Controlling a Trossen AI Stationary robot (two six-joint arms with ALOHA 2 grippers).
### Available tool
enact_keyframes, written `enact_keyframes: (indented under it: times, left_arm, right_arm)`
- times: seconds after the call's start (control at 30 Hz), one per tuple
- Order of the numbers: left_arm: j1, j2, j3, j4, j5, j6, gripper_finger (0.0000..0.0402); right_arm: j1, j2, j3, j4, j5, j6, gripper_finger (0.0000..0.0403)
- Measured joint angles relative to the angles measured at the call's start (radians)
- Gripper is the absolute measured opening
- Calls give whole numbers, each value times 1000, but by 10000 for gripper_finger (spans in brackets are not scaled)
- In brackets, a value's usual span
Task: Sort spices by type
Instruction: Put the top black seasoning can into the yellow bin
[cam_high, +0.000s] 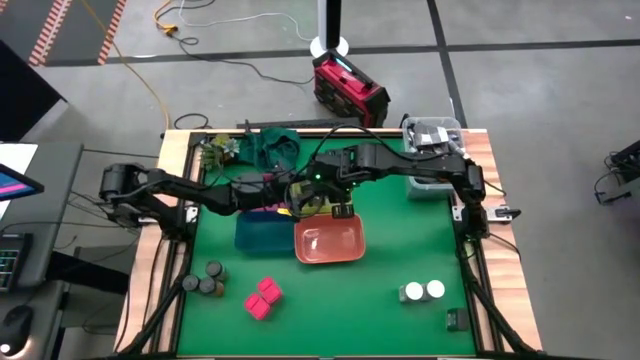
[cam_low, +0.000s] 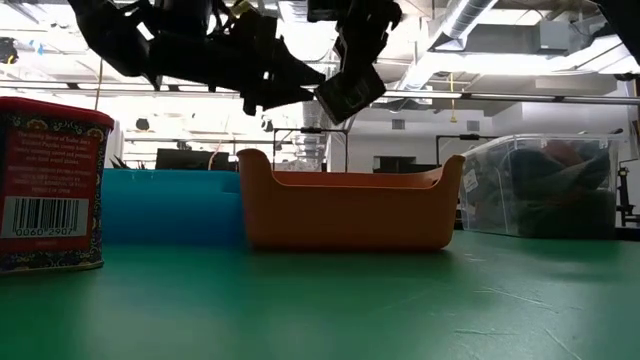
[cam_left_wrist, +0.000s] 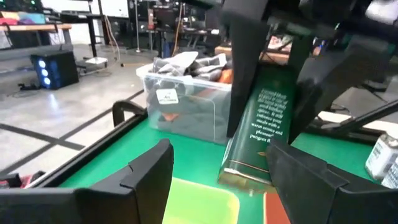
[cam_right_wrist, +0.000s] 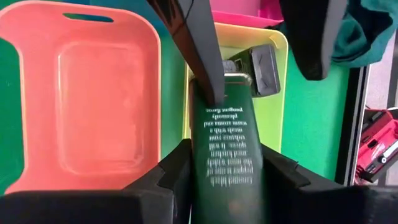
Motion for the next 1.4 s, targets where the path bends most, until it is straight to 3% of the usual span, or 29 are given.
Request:
enact_keyframes:
  times: [1.1, 1.4]
  left_arm:
    - [1, 9, -7, -90, 10, 15, 245]
    - [1, -37, -5, -139, 14, 26, 245]
  right_arm:
    - [15, -10, 11, -1, -45, 26, 161]
    - [10, -7, 9, -111, -43, 42, 161]
